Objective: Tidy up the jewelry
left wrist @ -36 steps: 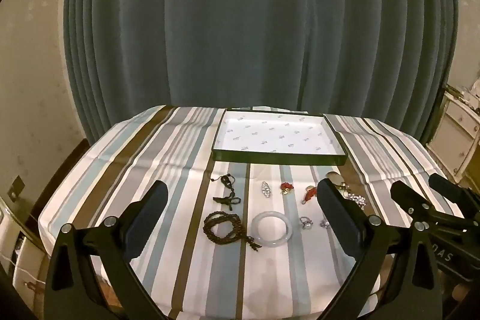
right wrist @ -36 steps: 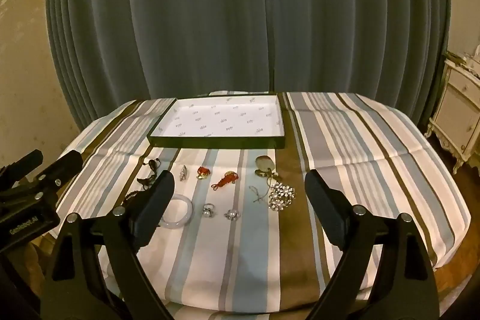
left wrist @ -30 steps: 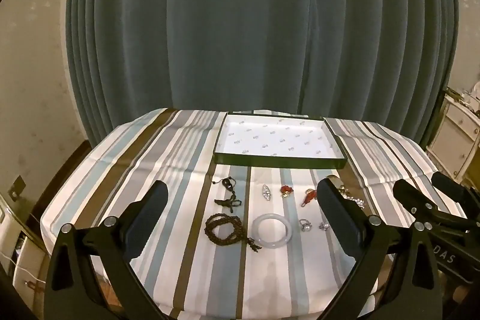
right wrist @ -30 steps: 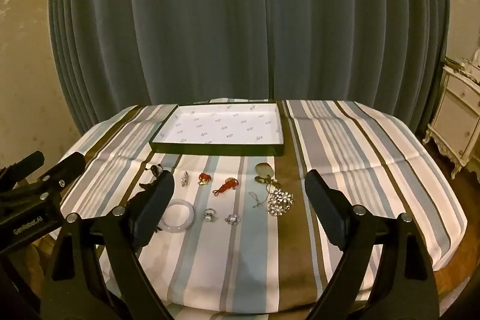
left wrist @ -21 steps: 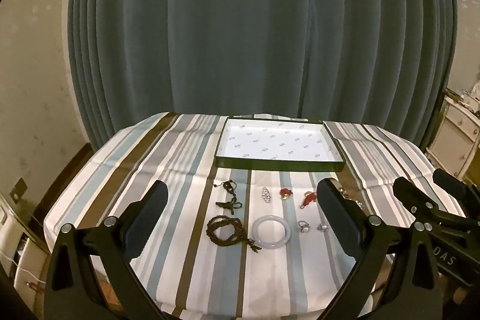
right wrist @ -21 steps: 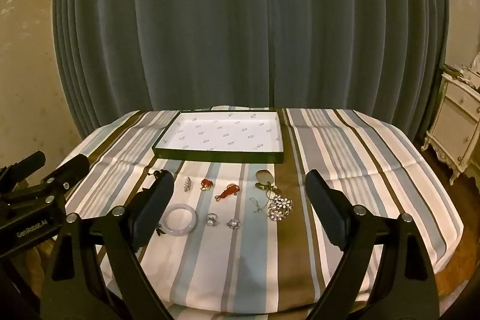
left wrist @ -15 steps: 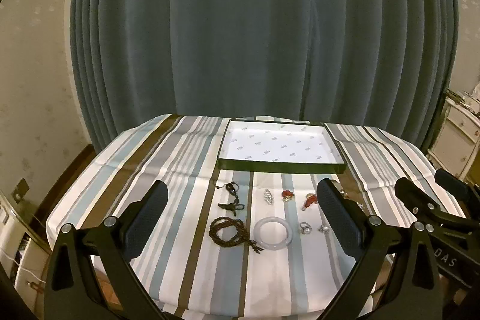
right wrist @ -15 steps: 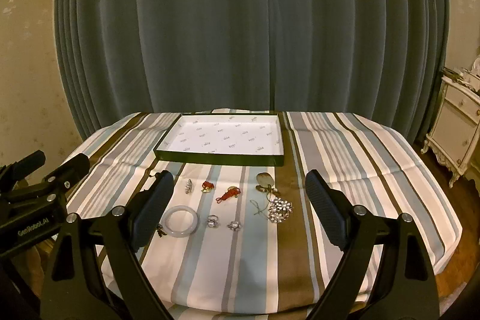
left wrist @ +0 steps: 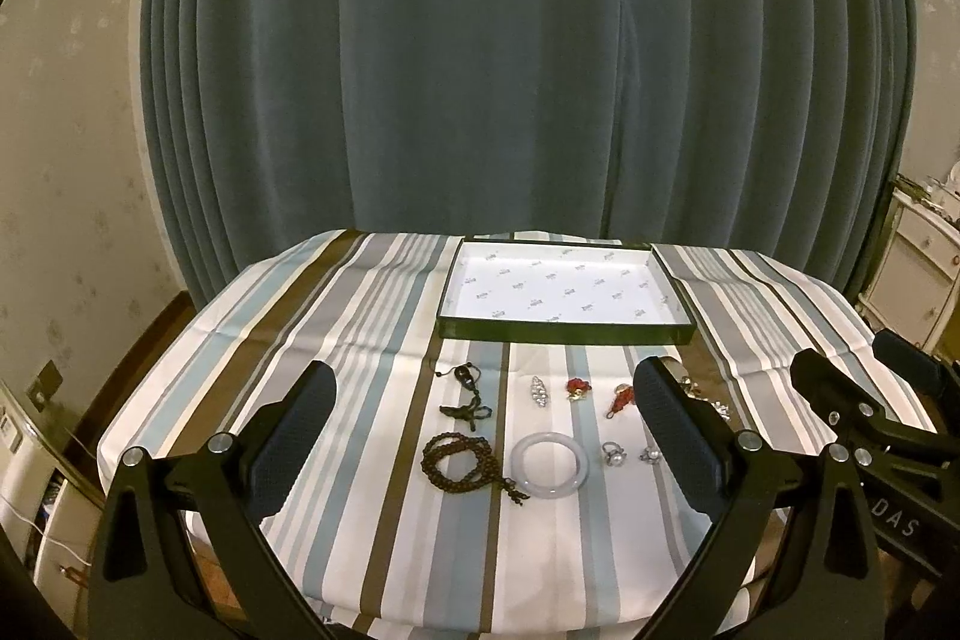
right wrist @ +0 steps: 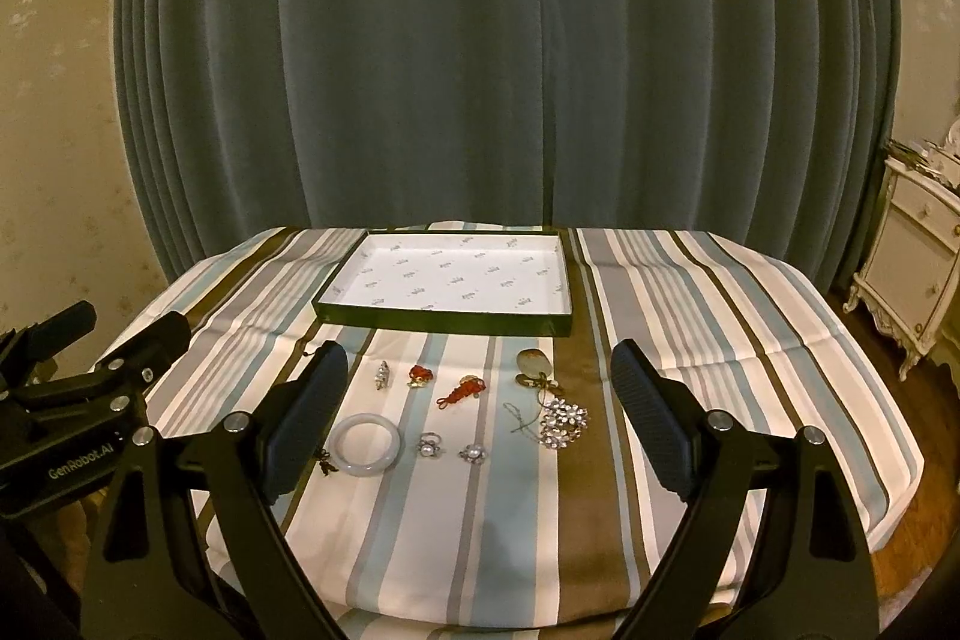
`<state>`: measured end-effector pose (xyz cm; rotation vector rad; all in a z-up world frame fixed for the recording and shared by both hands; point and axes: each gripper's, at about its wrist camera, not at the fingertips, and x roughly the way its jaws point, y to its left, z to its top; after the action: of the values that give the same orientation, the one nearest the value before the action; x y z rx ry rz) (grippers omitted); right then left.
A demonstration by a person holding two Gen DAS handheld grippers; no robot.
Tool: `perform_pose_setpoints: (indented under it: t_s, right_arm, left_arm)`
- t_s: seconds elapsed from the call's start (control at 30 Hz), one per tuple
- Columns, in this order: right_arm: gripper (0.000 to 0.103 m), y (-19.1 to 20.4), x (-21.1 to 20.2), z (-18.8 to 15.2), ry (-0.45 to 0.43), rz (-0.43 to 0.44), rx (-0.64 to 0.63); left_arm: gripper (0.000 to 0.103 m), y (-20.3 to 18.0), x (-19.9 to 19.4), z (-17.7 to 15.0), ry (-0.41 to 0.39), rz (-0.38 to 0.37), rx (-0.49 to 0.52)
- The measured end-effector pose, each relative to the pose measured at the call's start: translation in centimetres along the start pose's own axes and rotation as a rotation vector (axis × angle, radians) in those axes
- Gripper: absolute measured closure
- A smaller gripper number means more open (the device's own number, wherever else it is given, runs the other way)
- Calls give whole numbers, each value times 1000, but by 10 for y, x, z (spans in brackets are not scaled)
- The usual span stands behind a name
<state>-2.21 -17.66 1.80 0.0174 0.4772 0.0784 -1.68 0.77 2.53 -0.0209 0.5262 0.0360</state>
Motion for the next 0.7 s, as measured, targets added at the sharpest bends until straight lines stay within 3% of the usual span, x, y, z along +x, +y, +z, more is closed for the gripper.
perform_pose_setpoints:
  t_s: [0.7]
  right_arm:
    - [14, 6, -2, -10, -8, 3, -7]
  left_arm:
    - [4, -3, -2, -4, -3, 3, 3]
